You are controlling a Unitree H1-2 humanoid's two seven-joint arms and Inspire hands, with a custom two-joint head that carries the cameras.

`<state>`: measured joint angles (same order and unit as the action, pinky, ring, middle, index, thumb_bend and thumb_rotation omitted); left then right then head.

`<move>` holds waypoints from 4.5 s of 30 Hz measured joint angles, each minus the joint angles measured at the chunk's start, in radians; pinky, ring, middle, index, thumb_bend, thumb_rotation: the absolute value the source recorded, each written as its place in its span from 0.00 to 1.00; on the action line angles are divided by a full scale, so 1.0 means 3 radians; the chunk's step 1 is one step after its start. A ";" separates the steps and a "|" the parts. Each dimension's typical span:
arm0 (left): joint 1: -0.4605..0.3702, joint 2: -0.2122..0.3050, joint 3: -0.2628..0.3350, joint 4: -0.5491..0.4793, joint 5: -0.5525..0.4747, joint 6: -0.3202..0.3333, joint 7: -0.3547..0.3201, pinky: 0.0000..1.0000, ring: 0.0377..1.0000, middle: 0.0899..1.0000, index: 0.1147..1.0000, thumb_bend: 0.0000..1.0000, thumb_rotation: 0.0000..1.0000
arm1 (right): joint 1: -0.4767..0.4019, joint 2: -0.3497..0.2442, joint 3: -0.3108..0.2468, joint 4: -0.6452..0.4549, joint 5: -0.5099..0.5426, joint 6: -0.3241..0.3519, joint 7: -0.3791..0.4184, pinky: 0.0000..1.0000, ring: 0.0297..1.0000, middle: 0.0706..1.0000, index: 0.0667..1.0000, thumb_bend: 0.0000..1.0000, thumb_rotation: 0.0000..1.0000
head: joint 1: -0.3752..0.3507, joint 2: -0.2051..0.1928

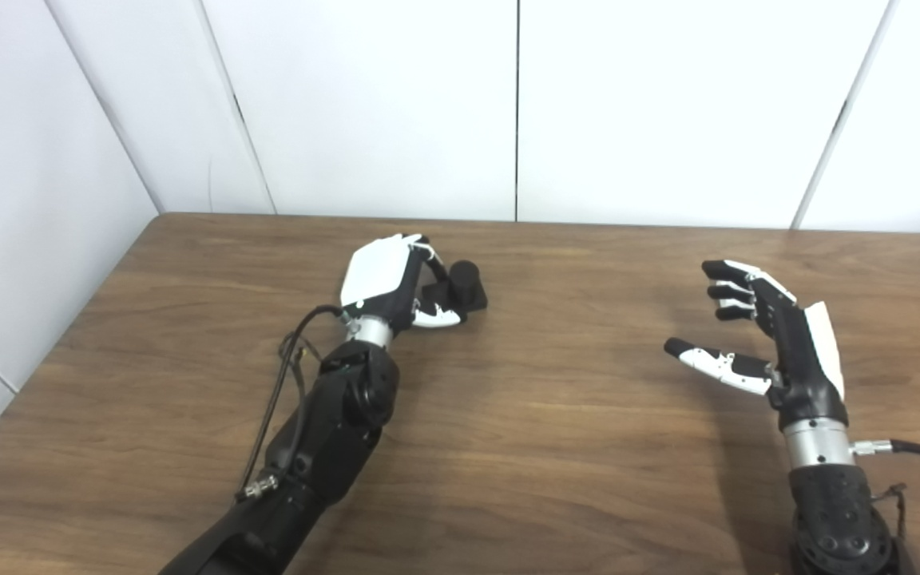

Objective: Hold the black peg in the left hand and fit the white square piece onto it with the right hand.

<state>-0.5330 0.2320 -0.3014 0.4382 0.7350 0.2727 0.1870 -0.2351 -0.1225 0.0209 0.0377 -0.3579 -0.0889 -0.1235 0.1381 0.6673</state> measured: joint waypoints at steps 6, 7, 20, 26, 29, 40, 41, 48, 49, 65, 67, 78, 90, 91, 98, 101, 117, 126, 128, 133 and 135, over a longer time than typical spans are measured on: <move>0.0002 0.0000 -0.0001 0.0000 -0.0002 0.0000 0.0002 0.96 0.93 0.87 0.42 0.52 0.09 | 0.0011 0.0000 -0.0007 -0.0036 0.0001 0.0058 0.0003 0.63 0.72 0.76 0.72 0.68 0.12 | -0.0005 0.0010; 0.0002 0.0000 -0.0001 0.0000 -0.0002 0.0000 0.0001 0.96 0.93 0.88 0.42 0.52 0.09 | 0.0011 -0.0001 -0.0007 -0.0037 0.0002 0.0057 0.0003 0.63 0.72 0.76 0.72 0.68 0.12 | -0.0010 0.0010; 0.0004 0.0012 -0.0037 0.0000 -0.0007 -0.0028 -0.0001 0.95 0.93 0.87 0.42 0.52 0.09 | 0.0011 -0.0009 -0.0011 -0.0036 0.0008 0.0058 0.0003 0.65 0.72 0.76 0.72 0.68 0.12 | -0.0026 0.0000; 0.0077 0.0030 -0.0059 -0.0125 -0.0051 -0.0052 -0.0045 0.95 0.92 0.86 0.42 0.51 0.09 | 0.0011 -0.0016 -0.0012 -0.0037 0.0007 0.0058 0.0003 0.66 0.72 0.76 0.73 0.68 0.13 | -0.0061 0.0010; 0.0157 0.0067 -0.0090 -0.0317 -0.0087 -0.0051 -0.0162 0.94 0.93 0.87 0.42 0.51 0.09 | 0.0011 -0.0018 -0.0012 -0.0037 0.0002 0.0060 0.0003 0.66 0.72 0.75 0.73 0.68 0.14 | -0.0072 0.0015; 0.0432 0.0080 -0.0110 -0.0848 -0.0212 -0.0046 -0.0515 0.93 0.92 0.87 0.42 0.51 0.10 | 0.0010 -0.0020 -0.0011 -0.0034 -0.0008 0.0092 0.0003 0.64 0.72 0.75 0.72 0.68 0.15 | -0.0082 0.0015; 0.0449 0.0080 -0.0110 -0.0881 -0.0218 -0.0046 -0.0536 0.94 0.92 0.87 0.42 0.51 0.10 | 0.0010 -0.0020 -0.0011 -0.0033 -0.0008 0.0092 0.0003 0.63 0.72 0.75 0.72 0.68 0.14 | -0.0082 0.0015; 0.0563 0.0079 -0.0104 -0.1094 -0.0269 -0.0044 -0.0699 0.95 0.93 0.88 0.42 0.51 0.10 | 0.0008 -0.0020 -0.0007 -0.0033 -0.0016 0.0092 0.0000 0.63 0.72 0.75 0.72 0.68 0.14 | -0.0143 0.0031; 0.0586 0.0079 -0.0102 -0.1136 -0.0277 -0.0045 -0.0733 0.94 0.93 0.88 0.42 0.51 0.10 | 0.0007 -0.0019 -0.0005 -0.0033 -0.0015 0.0092 0.0000 0.63 0.72 0.75 0.72 0.68 0.14 | -0.0148 0.0031; 0.0751 0.0008 -0.0123 -0.1417 -0.0369 -0.0051 -0.0986 0.97 0.94 0.88 0.42 0.51 0.10 | 0.0007 -0.0012 0.0008 -0.0040 -0.0019 0.0133 0.0001 0.64 0.73 0.76 0.73 0.68 0.15 | -0.0240 0.0031; 0.0765 0.0004 -0.0133 -0.1452 -0.0369 -0.0051 -0.1020 0.97 0.95 0.88 0.42 0.51 0.10 | 0.0007 -0.0012 0.0008 -0.0040 -0.0018 0.0136 0.0001 0.63 0.73 0.76 0.72 0.68 0.14 | -0.0250 0.0031; 0.0837 -0.0042 -0.0211 -0.1573 -0.0362 -0.0067 -0.1087 0.95 0.94 0.88 0.42 0.51 0.10 | 0.0007 -0.0008 0.0012 -0.0085 -0.0032 0.0140 0.0000 0.62 0.73 0.76 0.72 0.68 0.15 | -0.0271 0.0041; 0.0778 0.0026 -0.0401 -0.1429 -0.0087 -0.0443 -0.0937 0.91 0.93 0.89 0.55 0.75 0.28 | 0.0007 0.0001 0.0012 -0.0100 -0.0047 0.0140 0.0000 0.64 0.73 0.76 0.73 0.68 0.15 | -0.0322 0.0061; 0.0764 0.0032 -0.0416 -0.1409 -0.0062 -0.0463 -0.0916 0.91 0.93 0.89 0.57 0.78 0.30 | 0.0007 0.0001 0.0011 -0.0100 -0.0046 0.0140 0.0000 0.63 0.73 0.76 0.73 0.68 0.16 | -0.0322 0.0061; 0.0714 0.0059 -0.0454 -0.1171 0.0125 -0.0573 -0.0790 0.92 0.94 0.91 0.59 0.81 0.31 | 0.0007 0.0006 0.0003 -0.0101 -0.0046 0.0140 -0.0001 0.63 0.72 0.75 0.72 0.69 0.15 | -0.0317 0.0067; 0.0679 0.0059 -0.0454 -0.1145 0.0142 -0.0576 -0.0786 0.93 0.94 0.90 0.57 0.81 0.31 | 0.0007 0.0006 0.0003 -0.0101 -0.0047 0.0140 -0.0001 0.64 0.73 0.76 0.72 0.68 0.15 | -0.0317 0.0061; 0.0668 0.0048 -0.0458 -0.1076 0.0149 -0.0615 -0.0674 0.93 0.93 0.88 0.49 0.80 0.29 | 0.0007 -0.0008 -0.0018 -0.0107 -0.0056 0.0149 -0.0001 0.65 0.71 0.75 0.72 0.68 0.15 | -0.0337 0.0061; 0.0631 0.0037 -0.0455 -0.1028 0.0148 -0.0619 -0.0662 0.94 0.94 0.89 0.48 0.80 0.28 | -0.0045 -0.0054 -0.0099 -0.0113 -0.0063 0.0195 0.0000 0.68 0.73 0.76 0.72 0.69 0.19 | -0.0440 0.0031; 0.0631 0.0035 -0.0453 -0.1028 0.0146 -0.0619 -0.0664 0.94 0.94 0.89 0.48 0.81 0.28 | -0.0103 -0.0133 -0.0131 -0.0127 -0.0064 0.0244 0.0017 0.66 0.73 0.76 0.72 0.70 0.18 | -0.0552 0.0015; 0.0636 0.0037 -0.0443 -0.1027 0.0142 -0.0620 -0.0663 0.92 0.93 0.88 0.48 0.81 0.29 | -0.0337 -0.0505 -0.0218 -0.0227 -0.0086 0.0343 0.0140 0.63 0.74 0.76 0.72 0.70 0.20 | -0.0720 -0.0005; 0.0637 0.0038 -0.0442 -0.1026 0.0142 -0.0620 -0.0664 0.93 0.94 0.89 0.49 0.81 0.29 | -0.0454 -0.0687 -0.0217 -0.0225 -0.0135 0.0371 0.0204 0.60 0.73 0.75 0.71 0.72 0.21 | -0.0793 -0.0026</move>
<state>-0.3419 0.2434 -0.4340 0.1303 0.7775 0.0868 -0.0121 -0.3712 -0.3285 -0.0442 -0.0298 -0.3985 0.0224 -0.0623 -0.0997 0.6596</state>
